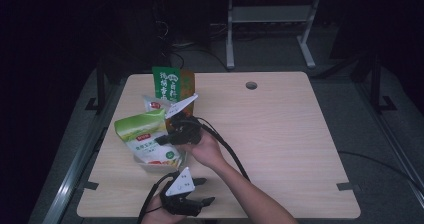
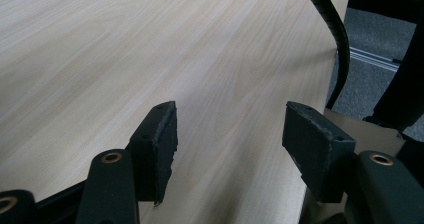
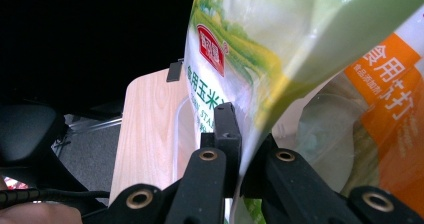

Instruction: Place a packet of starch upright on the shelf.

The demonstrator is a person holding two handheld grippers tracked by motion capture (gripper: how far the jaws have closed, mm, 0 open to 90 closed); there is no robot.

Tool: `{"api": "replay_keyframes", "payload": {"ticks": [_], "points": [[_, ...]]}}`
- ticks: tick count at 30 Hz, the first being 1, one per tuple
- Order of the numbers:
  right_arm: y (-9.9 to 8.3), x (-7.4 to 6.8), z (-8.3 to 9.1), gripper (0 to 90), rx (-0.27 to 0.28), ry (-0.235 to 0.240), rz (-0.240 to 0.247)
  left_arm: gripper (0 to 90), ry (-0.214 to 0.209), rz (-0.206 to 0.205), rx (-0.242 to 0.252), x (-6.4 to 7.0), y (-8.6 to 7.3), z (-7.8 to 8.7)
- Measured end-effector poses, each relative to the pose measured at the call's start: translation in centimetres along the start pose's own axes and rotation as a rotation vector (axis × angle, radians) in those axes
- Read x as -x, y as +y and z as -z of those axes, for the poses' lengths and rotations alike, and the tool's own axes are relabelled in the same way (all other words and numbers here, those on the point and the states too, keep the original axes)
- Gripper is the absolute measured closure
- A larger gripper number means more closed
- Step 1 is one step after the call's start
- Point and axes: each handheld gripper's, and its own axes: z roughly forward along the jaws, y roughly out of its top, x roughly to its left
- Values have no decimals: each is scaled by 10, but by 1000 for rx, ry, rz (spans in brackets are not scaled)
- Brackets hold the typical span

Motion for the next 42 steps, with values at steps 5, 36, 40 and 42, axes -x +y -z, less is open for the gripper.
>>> {"api": "replay_keyframes", "payload": {"ticks": [5,36,40,42], "points": [[-3,3,0,890,3,4,-9,388,-2,7,-2,0,0,-1],[-24,11,3,858,-51,10,20,393,1,10,-7,0,1,-3],[-24,12,7,786,-46,4,20,392,2,11,-9,-1,1,-3],[-23,13,12,764,-23,8,1,391,3,7,-11,-1,1,-3]]}}
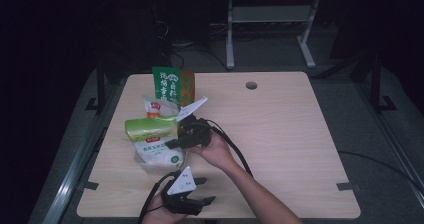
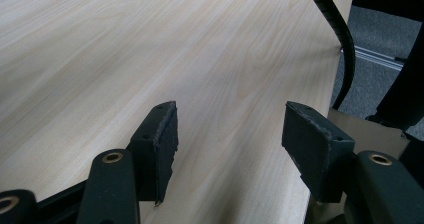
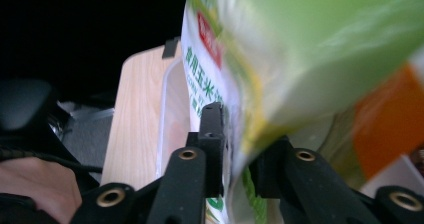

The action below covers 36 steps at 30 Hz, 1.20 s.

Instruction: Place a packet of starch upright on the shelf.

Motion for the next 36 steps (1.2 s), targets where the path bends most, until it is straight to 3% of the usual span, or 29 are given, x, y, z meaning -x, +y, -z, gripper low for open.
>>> {"api": "replay_keyframes", "payload": {"ticks": [4,12,17,23,24,36], "points": [[1,1,9,782,24,-4,-4,391,0,-1,1,0,0,0],[-1,2,7,891,0,16,5,392,7,-1,-2,-2,1,0],[-1,2,7,892,0,14,7,392,9,1,0,-3,1,0],[0,1,9,810,-12,-10,18,386,15,9,-1,-3,1,0],[0,1,12,762,-8,-8,21,384,16,7,0,-4,1,-1],[-8,8,40,606,10,-22,-30,364,30,17,-2,-8,5,-2]]}}
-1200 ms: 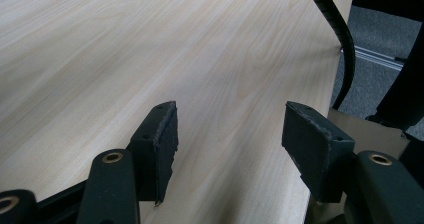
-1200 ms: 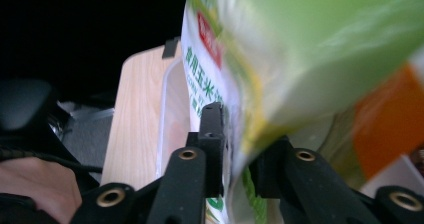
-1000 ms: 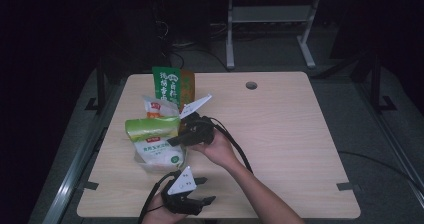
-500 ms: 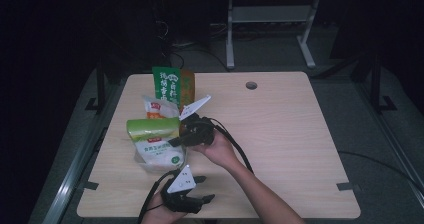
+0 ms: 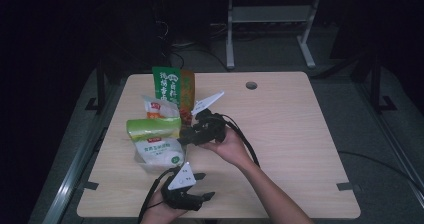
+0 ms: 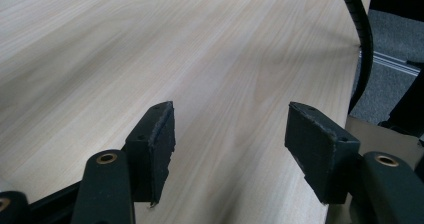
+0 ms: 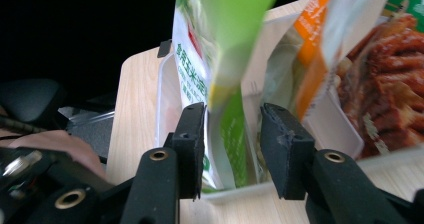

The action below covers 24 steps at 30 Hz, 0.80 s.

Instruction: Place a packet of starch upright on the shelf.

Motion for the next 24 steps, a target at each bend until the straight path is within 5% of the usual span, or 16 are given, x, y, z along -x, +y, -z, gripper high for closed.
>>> {"api": "replay_keyframes", "payload": {"ticks": [24], "points": [[-22,23,55,465,2,-95,-66,323,24,-6,2,-10,20,-4]]}}
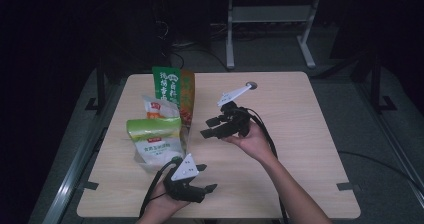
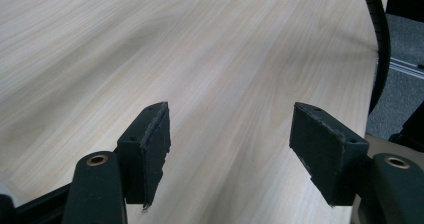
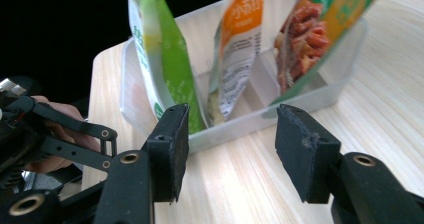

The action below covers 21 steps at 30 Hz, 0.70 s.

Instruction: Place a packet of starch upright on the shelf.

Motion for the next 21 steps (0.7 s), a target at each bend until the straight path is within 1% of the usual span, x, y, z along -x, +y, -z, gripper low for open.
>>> {"api": "replay_keyframes", "payload": {"ticks": [2,4,7,9,10,15,17,21], "points": [[-2,3,4,456,-3,-10,-5,319,0,0,-3,-1,2,-3],[-4,5,7,448,-9,-20,-15,313,-4,11,-1,-2,2,-5],[-8,9,12,439,-15,-33,-23,311,-1,6,-10,-3,2,-8],[-11,12,16,428,-15,-42,-34,310,0,7,-10,-3,2,-8],[-12,12,18,421,-21,-45,-46,310,0,16,-14,-3,1,-9],[-21,18,22,419,-27,-63,-53,307,5,6,-20,-4,0,-10],[-25,20,24,416,-32,-70,-65,307,7,14,-11,-5,-1,-10],[-32,24,29,411,-33,-83,-77,307,10,12,-11,-7,-1,-10]]}}
